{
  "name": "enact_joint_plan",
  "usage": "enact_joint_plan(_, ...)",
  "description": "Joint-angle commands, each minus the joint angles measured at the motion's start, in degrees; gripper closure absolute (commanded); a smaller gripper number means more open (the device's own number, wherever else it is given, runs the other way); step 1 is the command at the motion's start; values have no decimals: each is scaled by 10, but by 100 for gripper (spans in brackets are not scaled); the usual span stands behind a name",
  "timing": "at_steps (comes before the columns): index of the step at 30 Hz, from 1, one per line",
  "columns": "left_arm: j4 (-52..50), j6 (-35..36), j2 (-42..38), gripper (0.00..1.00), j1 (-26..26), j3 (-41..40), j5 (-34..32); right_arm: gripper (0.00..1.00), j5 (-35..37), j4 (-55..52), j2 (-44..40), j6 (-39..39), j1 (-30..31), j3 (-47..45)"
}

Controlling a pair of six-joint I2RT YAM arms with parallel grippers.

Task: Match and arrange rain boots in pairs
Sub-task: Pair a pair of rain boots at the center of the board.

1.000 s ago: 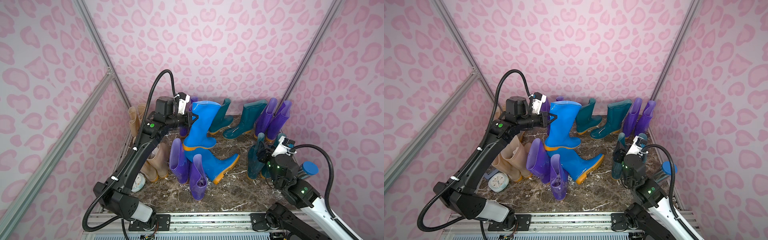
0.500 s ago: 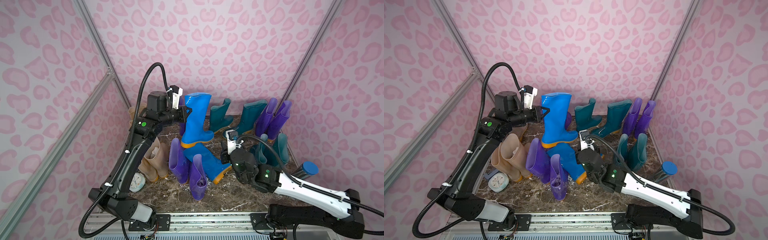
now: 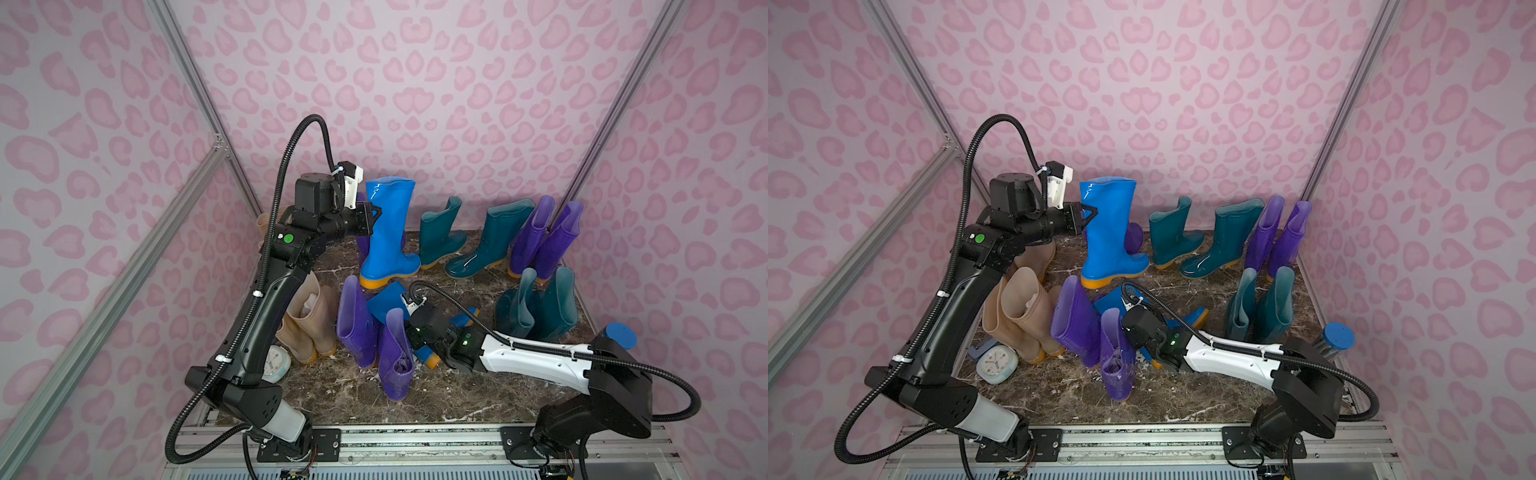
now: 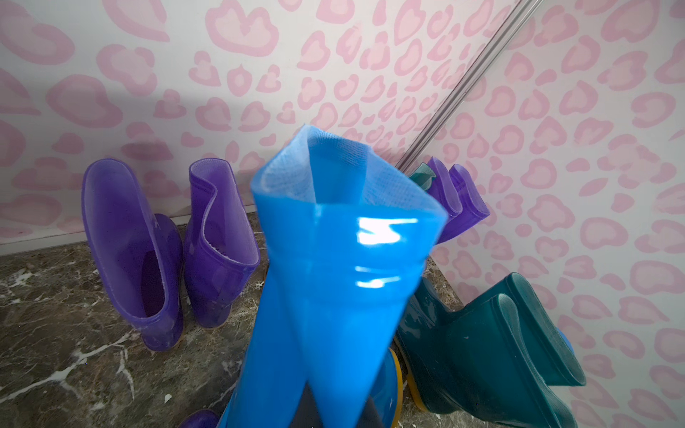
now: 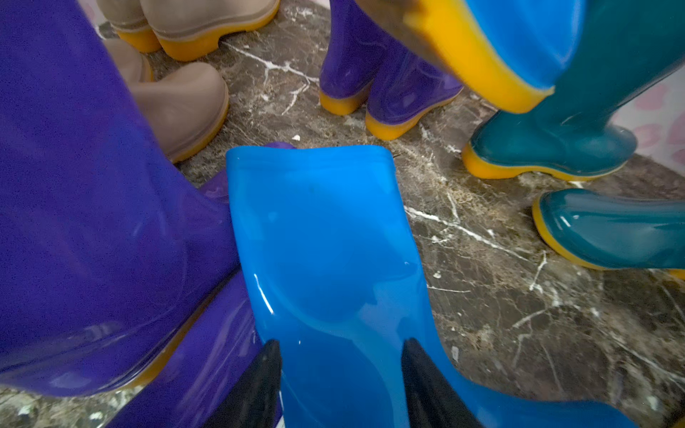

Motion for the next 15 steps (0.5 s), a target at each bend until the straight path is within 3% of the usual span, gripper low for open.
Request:
enact_joint_plan(1,49,-7,0,98,1,9,7,34,-64,23,33,-20,-18,7)
enact_joint_plan(4,45,-5,2,98,1,8,10,21,-108,32,54,-53,-33,13)
enact_joint_plan(10,42,-5,6,98,1,8,15,14,-178,38,92,-88,-67,43)
enact_joint_plan(15,38,-2,7,98,1,9,17,9,-194,31,128,-129,-65,68)
